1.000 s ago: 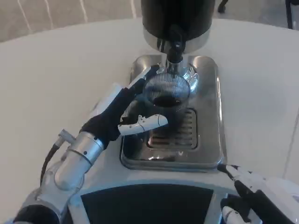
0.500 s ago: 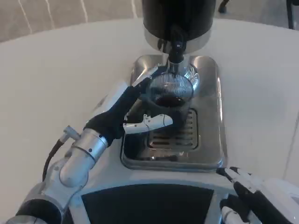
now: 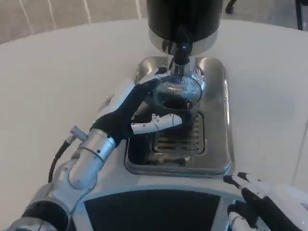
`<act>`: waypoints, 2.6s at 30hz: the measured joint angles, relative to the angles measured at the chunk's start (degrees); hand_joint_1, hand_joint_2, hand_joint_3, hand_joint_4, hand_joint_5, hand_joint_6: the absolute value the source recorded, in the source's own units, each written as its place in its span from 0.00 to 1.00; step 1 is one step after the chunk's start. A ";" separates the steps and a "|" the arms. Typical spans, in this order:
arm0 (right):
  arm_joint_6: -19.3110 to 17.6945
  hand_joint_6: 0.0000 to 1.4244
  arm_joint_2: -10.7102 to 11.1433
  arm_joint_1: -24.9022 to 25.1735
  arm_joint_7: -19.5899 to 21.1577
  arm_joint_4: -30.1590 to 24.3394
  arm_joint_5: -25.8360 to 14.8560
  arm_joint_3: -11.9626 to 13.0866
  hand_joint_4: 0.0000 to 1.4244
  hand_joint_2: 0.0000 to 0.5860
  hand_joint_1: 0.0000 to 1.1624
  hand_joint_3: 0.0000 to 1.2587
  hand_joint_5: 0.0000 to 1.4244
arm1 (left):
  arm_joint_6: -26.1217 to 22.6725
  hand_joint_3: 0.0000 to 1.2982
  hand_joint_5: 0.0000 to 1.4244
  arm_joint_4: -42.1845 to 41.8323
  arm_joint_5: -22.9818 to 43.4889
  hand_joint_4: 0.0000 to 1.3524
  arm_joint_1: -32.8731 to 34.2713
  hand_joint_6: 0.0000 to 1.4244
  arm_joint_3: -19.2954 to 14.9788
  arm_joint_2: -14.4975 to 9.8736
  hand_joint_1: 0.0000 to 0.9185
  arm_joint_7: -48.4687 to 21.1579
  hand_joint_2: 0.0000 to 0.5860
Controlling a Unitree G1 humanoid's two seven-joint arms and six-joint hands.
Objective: Grasp the cup under the faucet to collect the drink, then remove the cup.
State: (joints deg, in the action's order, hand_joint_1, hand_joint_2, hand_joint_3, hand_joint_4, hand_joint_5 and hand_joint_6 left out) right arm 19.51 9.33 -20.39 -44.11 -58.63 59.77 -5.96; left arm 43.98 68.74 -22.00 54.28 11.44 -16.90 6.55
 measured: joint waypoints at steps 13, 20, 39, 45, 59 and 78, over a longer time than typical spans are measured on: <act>0.06 0.00 -0.30 -0.40 -0.21 0.00 0.11 0.07 0.00 1.00 0.00 0.10 0.00 | -1.48 0.29 0.38 -0.05 -0.61 0.17 0.11 0.35 0.94 1.17 0.41 3.73 0.17; 0.06 0.00 -0.30 -1.67 -0.29 0.00 0.11 0.07 0.00 1.00 0.01 0.10 0.00 | -1.96 0.30 0.41 -0.05 -0.59 0.25 0.03 0.37 0.91 1.79 0.43 4.32 0.19; 0.10 0.00 -1.40 -1.79 -0.30 0.76 1.74 -0.21 0.00 1.00 0.04 0.12 0.00 | -2.01 0.46 0.74 -1.55 -2.53 0.55 -1.98 0.88 1.92 2.52 0.46 13.70 0.21; 0.20 0.00 -1.82 -1.43 -0.81 0.87 1.77 -0.09 0.00 1.00 0.07 0.12 0.00 | -1.93 0.66 0.91 -1.74 -3.33 0.75 -2.44 1.00 2.40 2.66 0.52 16.72 0.26; 0.58 0.00 -2.00 0.60 -1.49 1.92 2.27 0.20 0.00 1.00 0.08 0.12 0.00 | -0.44 0.77 1.00 -1.78 -3.31 0.85 -4.48 1.00 1.29 2.00 0.56 19.91 0.22; 1.17 0.00 -2.43 6.20 -2.17 2.61 3.80 0.48 0.00 0.99 0.03 0.07 0.00 | 7.84 0.77 1.00 -6.00 -2.96 0.87 -10.00 1.00 -2.31 -4.76 0.57 17.10 0.16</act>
State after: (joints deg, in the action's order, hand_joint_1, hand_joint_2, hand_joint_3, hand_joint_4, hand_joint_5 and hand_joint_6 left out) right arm 20.68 6.90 -14.19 -46.28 -56.02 63.57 -5.48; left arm 51.82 62.74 -24.96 44.29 9.13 -21.66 23.64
